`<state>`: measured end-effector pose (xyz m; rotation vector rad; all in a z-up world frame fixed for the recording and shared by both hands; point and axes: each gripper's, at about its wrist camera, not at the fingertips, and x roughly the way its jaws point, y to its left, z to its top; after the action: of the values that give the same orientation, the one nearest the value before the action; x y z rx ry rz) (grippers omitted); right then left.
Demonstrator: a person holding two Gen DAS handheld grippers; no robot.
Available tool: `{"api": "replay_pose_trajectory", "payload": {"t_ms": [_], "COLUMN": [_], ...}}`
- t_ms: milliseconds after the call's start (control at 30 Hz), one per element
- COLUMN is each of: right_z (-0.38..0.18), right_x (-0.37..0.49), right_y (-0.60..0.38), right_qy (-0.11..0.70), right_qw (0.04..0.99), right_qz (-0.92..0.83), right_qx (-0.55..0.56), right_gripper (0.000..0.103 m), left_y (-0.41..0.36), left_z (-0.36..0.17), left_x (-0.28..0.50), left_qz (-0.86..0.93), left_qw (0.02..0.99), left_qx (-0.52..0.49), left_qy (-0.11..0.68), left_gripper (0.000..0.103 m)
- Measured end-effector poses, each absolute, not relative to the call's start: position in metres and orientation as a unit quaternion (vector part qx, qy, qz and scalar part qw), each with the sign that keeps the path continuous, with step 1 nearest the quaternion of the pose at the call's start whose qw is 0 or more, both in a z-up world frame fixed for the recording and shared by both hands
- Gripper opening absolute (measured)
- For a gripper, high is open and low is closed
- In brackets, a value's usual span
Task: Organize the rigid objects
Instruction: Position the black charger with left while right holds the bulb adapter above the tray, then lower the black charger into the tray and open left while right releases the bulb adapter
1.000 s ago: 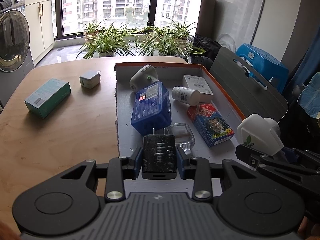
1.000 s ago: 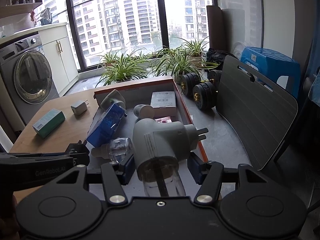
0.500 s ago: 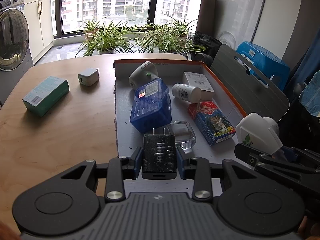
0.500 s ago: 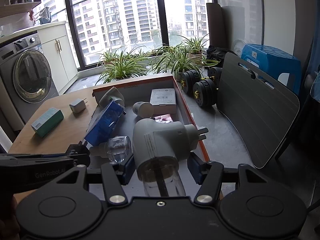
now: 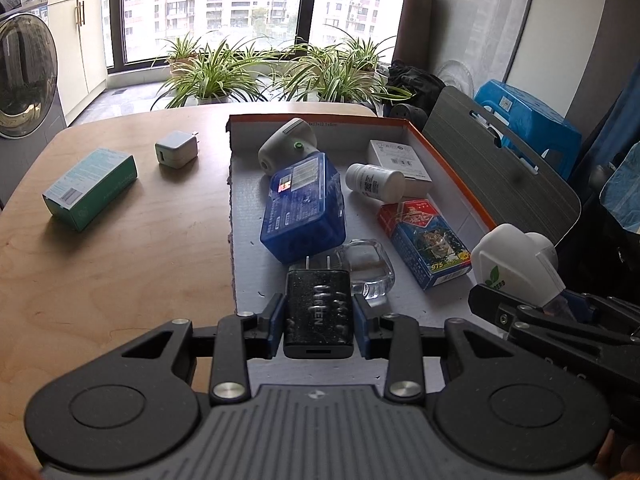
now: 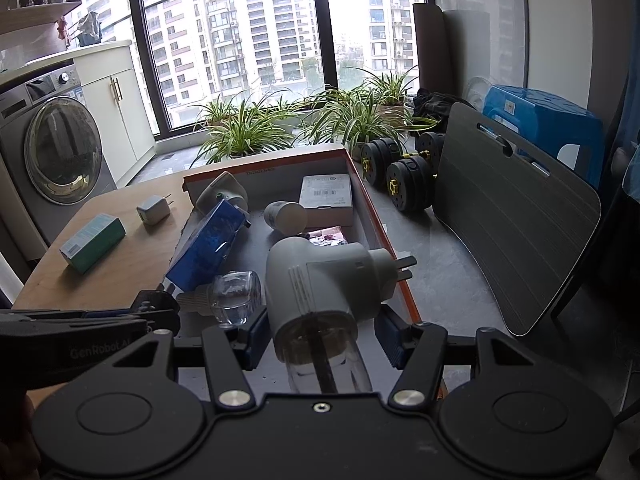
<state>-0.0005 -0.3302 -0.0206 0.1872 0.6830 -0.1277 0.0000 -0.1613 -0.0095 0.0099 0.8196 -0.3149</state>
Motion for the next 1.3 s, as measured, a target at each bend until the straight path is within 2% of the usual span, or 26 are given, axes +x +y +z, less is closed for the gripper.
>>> {"api": "replay_pose_trajectory", "payload": {"t_ms": [967,1100,1300], "right_z": [-0.0210,-0.0209,-0.0224], "right_x": [0.0052,0.0054,0.0029], "right_y": [-0.3317,-0.3318,-0.3330], "right_qy": [0.338,0.337,0.326], "right_qw": [0.935,0.935,0.938], "right_qz": [-0.062,-0.064,-0.078], "right_qx": [0.091,0.089,0.089], "right_gripper": [0.068,0.073,0.073], "left_y": [-0.1657,-0.1661,-0.1673], "left_z": [-0.0094,-0.0108,-0.0133], "left_x": [0.0029,0.0044,0.0056], "left_qz": [-0.156,-0.157,-0.163], "left_qw": [0.904,0.902,0.899], "left_qx": [0.007,0.006,0.006], "left_qy": [0.399,0.402,0.406], "left_gripper": [0.036,0.036,0.036]}}
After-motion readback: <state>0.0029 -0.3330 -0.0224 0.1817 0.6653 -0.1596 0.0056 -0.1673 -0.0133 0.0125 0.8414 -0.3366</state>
